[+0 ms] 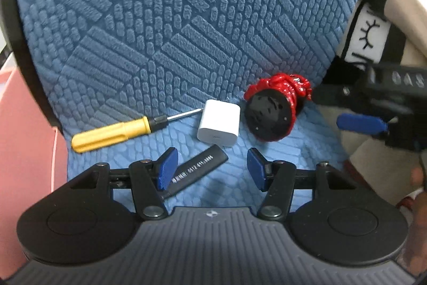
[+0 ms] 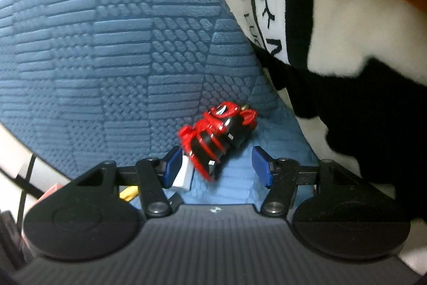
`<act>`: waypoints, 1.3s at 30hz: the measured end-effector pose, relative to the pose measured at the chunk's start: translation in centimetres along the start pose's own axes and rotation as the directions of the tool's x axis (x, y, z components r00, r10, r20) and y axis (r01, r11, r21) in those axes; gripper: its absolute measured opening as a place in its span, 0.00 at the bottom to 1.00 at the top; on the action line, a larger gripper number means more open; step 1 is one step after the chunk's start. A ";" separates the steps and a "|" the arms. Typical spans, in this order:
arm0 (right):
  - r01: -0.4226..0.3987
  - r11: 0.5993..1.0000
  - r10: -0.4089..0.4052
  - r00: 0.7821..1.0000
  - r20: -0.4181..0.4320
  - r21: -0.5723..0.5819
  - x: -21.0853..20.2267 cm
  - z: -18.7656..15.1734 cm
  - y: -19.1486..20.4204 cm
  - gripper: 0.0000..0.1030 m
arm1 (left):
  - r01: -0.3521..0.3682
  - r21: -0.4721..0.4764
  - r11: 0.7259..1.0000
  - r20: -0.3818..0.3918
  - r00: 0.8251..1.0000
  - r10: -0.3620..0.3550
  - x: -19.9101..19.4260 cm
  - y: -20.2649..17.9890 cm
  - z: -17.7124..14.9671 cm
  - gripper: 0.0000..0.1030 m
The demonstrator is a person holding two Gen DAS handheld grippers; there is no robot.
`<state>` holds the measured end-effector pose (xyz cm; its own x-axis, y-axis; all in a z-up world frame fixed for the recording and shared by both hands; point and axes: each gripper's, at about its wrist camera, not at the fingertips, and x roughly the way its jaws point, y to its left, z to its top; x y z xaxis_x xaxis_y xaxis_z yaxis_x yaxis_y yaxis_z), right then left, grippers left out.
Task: Organize rigid objects
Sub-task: 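Lower left tool over black USB stick while right tool lowers over red-black figure, then close left gripper on black USB stick while right gripper closes on red-black figure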
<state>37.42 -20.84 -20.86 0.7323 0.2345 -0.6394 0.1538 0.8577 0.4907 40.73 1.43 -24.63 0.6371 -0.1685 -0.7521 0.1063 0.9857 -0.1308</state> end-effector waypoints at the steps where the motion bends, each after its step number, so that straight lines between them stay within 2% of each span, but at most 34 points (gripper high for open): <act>1: 0.000 1.000 0.000 1.000 -0.002 0.014 0.5 0.3 -0.1 0.59 | -0.006 0.009 1.000 -0.008 1.000 0.006 0.3 0.1 0.1 0.61; 4: -0.003 0.998 0.002 1.000 0.009 0.065 1.4 1.0 -0.4 0.59 | -0.012 0.009 1.000 -0.033 0.999 0.013 1.1 0.7 0.3 0.61; 10: 0.006 0.997 -0.006 1.000 0.004 0.082 3.1 1.6 -0.8 0.60 | 0.006 -0.022 1.000 -0.109 0.994 -0.008 2.3 1.7 0.2 0.61; 12: 0.028 0.997 -0.028 1.000 -0.001 0.071 3.9 1.7 -0.7 0.60 | -0.009 -0.001 1.000 -0.109 0.994 0.009 2.5 1.5 0.1 0.61; 15: 0.020 0.995 -0.018 1.000 -0.022 0.097 5.1 1.7 -1.0 0.60 | -0.017 0.022 1.000 -0.113 0.993 0.019 2.7 1.1 0.0 0.60; 16: 0.021 0.994 -0.018 0.999 -0.027 0.111 5.4 1.7 -1.2 0.61 | -0.021 0.030 0.999 -0.116 0.993 0.024 2.7 1.0 -0.1 0.59; 17: 0.022 0.992 -0.019 0.999 -0.027 0.123 5.7 1.8 -1.3 0.61 | -0.025 0.037 0.999 -0.125 0.992 0.030 2.7 0.9 -0.1 0.53; 20: 0.030 0.990 -0.028 0.999 -0.020 0.135 6.4 2.0 -1.6 0.64 | -0.035 0.055 0.998 -0.143 0.989 0.042 2.9 0.8 -0.5 0.47; 22: 0.032 0.989 -0.028 0.999 -0.029 0.145 7.0 2.1 -1.8 0.70 | -0.054 0.080 0.995 -0.142 0.988 0.065 2.9 0.4 -0.6 0.42; 26: 0.019 0.986 -0.009 0.998 -0.060 0.164 8.3 2.4 -2.3 0.71 | -0.059 0.096 0.994 -0.139 0.988 0.072 3.1 0.0 -0.8 0.33; 33: 0.004 0.987 0.016 0.992 -0.124 0.159 9.4 2.3 -2.6 0.71 | -0.052 0.081 0.995 -0.140 0.988 0.063 2.8 0.0 -0.9 0.29; 36: -0.022 0.983 0.048 0.989 -0.138 0.184 9.6 2.4 -3.2 0.64 | -0.040 0.049 0.998 -0.140 0.989 0.047 2.5 0.3 -0.9 0.27; 39: -0.031 0.985 0.056 0.988 -0.143 0.172 9.2 2.9 -3.4 0.63 | -0.021 0.010 1.000 -0.145 0.989 0.022 2.1 0.7 -0.9 0.27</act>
<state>45.57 -22.94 -26.68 0.6377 0.3446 -0.6889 0.2430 0.7587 0.6044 41.42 1.72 -26.87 0.5221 -0.1454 -0.8404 0.1003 0.9890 -0.1087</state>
